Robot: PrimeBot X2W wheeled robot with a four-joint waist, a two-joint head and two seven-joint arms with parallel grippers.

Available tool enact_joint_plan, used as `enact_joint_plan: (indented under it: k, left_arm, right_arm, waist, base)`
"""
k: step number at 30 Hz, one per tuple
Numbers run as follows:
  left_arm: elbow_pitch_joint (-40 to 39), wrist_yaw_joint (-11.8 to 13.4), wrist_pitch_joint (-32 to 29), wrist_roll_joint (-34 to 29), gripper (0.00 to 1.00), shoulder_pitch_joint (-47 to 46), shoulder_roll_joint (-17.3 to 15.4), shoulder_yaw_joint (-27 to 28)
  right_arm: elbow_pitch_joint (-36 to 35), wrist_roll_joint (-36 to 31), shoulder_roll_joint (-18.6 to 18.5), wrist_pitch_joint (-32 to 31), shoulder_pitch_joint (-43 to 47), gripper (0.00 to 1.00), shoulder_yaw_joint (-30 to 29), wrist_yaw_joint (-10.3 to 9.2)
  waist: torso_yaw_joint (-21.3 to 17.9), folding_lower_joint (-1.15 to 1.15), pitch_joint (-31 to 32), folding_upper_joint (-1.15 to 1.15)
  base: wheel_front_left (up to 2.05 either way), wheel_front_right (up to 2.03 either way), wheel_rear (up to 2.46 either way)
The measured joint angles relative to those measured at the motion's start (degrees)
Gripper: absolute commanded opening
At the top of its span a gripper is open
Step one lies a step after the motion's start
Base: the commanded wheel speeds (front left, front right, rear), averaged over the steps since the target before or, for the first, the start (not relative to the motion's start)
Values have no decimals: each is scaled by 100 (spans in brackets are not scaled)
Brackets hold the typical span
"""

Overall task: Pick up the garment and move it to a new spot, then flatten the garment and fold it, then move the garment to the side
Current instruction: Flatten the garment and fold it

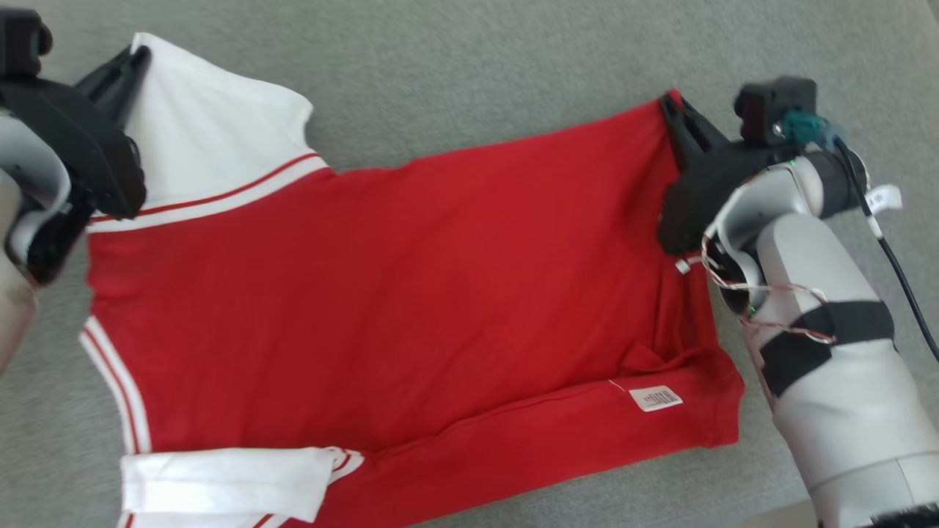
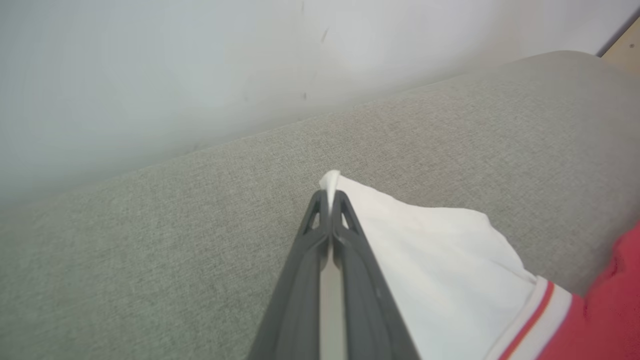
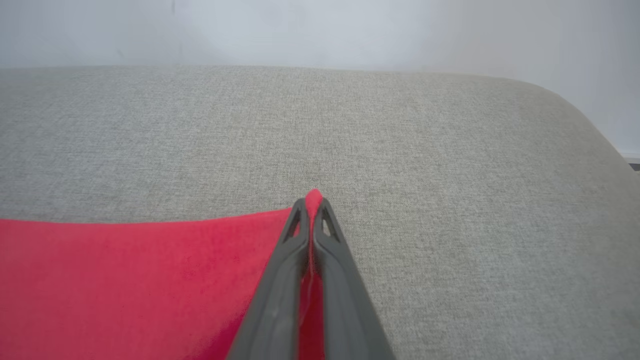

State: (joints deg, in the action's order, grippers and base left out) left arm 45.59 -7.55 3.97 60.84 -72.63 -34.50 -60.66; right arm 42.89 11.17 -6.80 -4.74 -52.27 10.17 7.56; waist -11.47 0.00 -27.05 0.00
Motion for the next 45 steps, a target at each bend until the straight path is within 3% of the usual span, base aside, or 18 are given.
enact_joint_plan:
  k: [7,12,17,22,29,40,41,42,44,45]
  left_arm:
    - [-704,1,766,331,0,536,-71,-43]
    - [-1392,18,1025,439,0,1140,-301,94]
    - [-2182,331,1091,475,0,1934,-438,474]
    - [-3110,697,1111,132,0,2866,-402,1187]
    - [-4000,1057,1115,-450,0,4394,-64,1905]
    - [-4151,994,1115,-845,0,5920,620,2616]
    - [-4113,956,1116,-882,7,6014,670,2673]
    - [-4079,950,1116,-926,45,6091,720,2729]
    - [-4011,905,1116,-1074,100,6294,913,2970]
    - [-4008,894,1116,-1161,100,6346,964,3082]
  right_arm:
    - [-116,158,-346,517,568,0,67,0]
    - [-375,354,-553,715,1074,0,109,0]
    - [-680,521,-725,886,1550,0,40,0]
    - [-1073,641,-802,1032,2076,0,-153,0]
    - [-1791,805,-840,1133,3044,0,-548,0]
    - [-2932,950,-599,959,4518,0,-1250,0]
    - [-2987,949,-588,911,4613,0,-1259,0]
    - [-3053,945,-579,892,4701,35,-1283,0]
    - [-3205,937,-532,839,4807,100,-1386,0]
    - [-3256,927,-510,828,4829,100,-1411,0]
  waist:
    - [311,0,397,0]
    - [555,-1,692,0]
    - [807,-1,917,-1]
    - [1000,-1,1113,-1]
    - [1189,-2,1374,-1]
    - [1370,-1,1567,-1]
    - [1368,-1,1570,-1]
    - [1369,-1,1572,-1]
    - [1365,0,1581,-1]
    - [1364,0,1586,-1]
  base:
    - [0,0,0]
    - [0,0,0]
    - [0,0,0]
    - [0,0,0]
    - [0,0,0]
    - [0,0,0]
    - [0,0,0]
    - [0,0,0]
    - [0,0,0]
    - [0,0,0]
